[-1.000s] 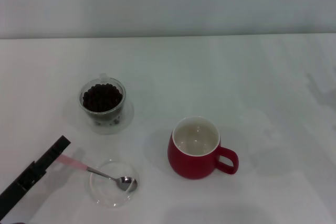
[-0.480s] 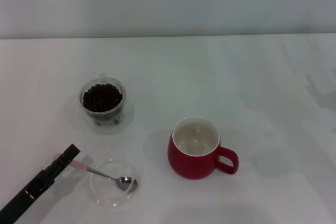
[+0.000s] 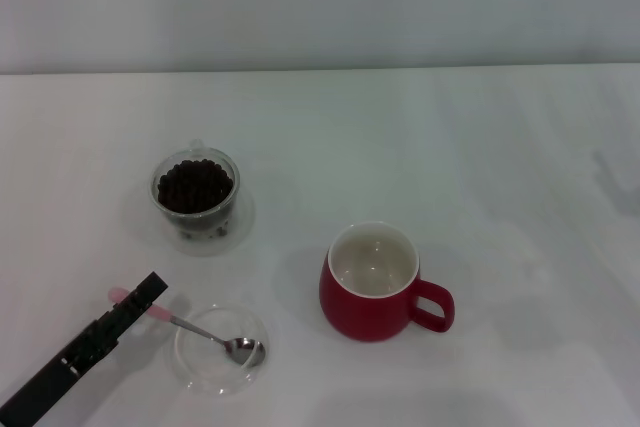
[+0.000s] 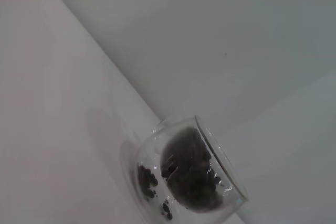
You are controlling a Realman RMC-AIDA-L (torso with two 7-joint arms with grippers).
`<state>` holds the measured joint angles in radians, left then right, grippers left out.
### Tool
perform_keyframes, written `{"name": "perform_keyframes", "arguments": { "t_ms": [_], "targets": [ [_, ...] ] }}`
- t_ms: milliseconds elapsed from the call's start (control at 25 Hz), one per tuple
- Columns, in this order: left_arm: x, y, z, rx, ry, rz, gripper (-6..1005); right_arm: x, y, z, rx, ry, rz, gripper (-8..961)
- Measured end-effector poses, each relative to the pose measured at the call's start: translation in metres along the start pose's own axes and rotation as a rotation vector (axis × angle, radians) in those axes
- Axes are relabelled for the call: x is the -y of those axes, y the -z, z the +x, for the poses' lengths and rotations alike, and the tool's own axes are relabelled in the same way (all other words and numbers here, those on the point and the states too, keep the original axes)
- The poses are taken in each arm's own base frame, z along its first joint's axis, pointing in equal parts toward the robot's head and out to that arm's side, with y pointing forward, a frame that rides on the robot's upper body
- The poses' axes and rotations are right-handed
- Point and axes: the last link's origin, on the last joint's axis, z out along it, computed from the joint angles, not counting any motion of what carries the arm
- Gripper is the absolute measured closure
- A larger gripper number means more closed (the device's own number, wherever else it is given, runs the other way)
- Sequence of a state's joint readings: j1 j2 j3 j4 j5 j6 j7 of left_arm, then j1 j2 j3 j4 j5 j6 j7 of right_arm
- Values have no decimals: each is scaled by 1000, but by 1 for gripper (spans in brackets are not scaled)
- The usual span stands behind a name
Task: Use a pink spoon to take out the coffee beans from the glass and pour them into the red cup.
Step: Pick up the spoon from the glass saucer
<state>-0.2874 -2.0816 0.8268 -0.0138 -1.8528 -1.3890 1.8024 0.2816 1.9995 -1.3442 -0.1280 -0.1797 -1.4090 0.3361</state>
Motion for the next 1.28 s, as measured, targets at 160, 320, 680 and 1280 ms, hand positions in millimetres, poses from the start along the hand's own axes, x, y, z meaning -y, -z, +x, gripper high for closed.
{"name": "perform_keyframes", "arguments": {
  "t_ms": [160, 320, 680, 1280],
  "targets": [
    [0, 0, 0, 1, 0, -1, 120, 0, 3, 1, -2, -2, 7, 133],
    [0, 0, 0, -1, 0, -1, 122, 1, 4, 1, -5, -3, 10, 133],
    [1, 0, 1, -8, 2, 4, 125, 0, 4, 1, -5, -4, 5, 133],
    [4, -8, 5, 14, 31, 28, 493, -2, 4, 0, 9, -5, -3, 146]
  ]
}}
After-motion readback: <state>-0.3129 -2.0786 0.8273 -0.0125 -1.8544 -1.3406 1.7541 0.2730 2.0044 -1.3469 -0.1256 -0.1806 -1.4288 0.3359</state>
